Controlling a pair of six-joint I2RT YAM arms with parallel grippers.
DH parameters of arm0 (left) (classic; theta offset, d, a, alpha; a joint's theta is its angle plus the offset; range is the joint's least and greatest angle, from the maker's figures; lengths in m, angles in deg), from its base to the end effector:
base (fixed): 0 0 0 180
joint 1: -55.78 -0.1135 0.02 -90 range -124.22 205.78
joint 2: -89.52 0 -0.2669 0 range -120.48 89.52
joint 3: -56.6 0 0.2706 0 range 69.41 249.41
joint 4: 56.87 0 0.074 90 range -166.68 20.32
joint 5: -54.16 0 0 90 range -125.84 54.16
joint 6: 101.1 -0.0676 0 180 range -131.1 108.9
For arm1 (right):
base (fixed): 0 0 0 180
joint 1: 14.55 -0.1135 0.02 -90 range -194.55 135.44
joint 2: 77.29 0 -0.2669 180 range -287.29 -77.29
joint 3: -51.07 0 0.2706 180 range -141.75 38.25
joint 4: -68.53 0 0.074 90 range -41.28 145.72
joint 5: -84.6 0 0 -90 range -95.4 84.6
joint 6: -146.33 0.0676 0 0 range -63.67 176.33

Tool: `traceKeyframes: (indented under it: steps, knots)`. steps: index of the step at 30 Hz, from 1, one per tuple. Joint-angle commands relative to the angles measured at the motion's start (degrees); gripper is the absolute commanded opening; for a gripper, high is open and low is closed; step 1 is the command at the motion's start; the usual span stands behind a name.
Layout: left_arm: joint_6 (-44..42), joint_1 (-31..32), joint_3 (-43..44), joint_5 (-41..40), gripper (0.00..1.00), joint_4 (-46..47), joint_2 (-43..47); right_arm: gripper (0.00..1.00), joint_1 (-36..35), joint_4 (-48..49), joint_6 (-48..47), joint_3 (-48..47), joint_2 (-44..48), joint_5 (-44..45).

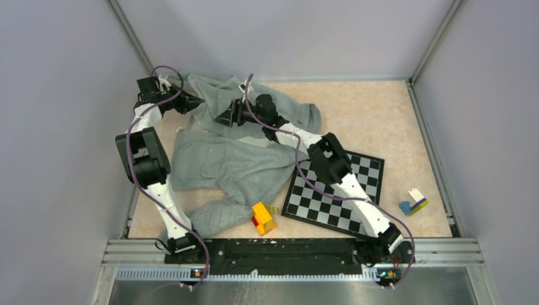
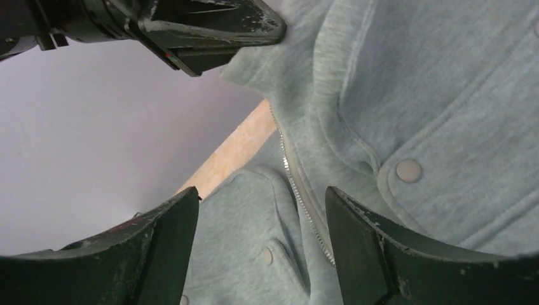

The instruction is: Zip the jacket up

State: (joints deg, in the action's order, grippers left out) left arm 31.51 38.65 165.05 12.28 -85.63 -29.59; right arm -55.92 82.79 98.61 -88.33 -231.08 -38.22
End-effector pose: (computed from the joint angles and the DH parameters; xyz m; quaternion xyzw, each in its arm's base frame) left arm 0.5001 0.1015 0.2210 -0.2601 0.8027 -0.4456 0.2992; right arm 0.4654 0.4587 0.1638 -0.1941 0.6806 0.6008 0.3715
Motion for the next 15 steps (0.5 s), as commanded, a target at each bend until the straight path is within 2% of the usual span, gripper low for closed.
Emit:
traceKeyframes:
  steps: [1,6,11,15]
  knots:
    - [6.18,0.25,-1.05,3.61,0.0,4.62,3.38,0.74,-1.66,10.61,-0.21,-5.42,-2.31,1.57]
    - [7.88,0.25,-1.42,5.04,0.0,2.99,4.26,0.81,-2.67,11.61,-4.1,-8.12,-4.96,5.81]
    - [7.75,0.3,-3.01,5.2,0.0,2.17,6.1,0.88,-2.98,10.71,-4.73,-15.95,-9.47,8.38]
    - [7.75,0.27,-4.17,5.72,0.0,1.59,7.46,0.9,-3.64,9.58,-8.49,-18.01,-10.51,10.43]
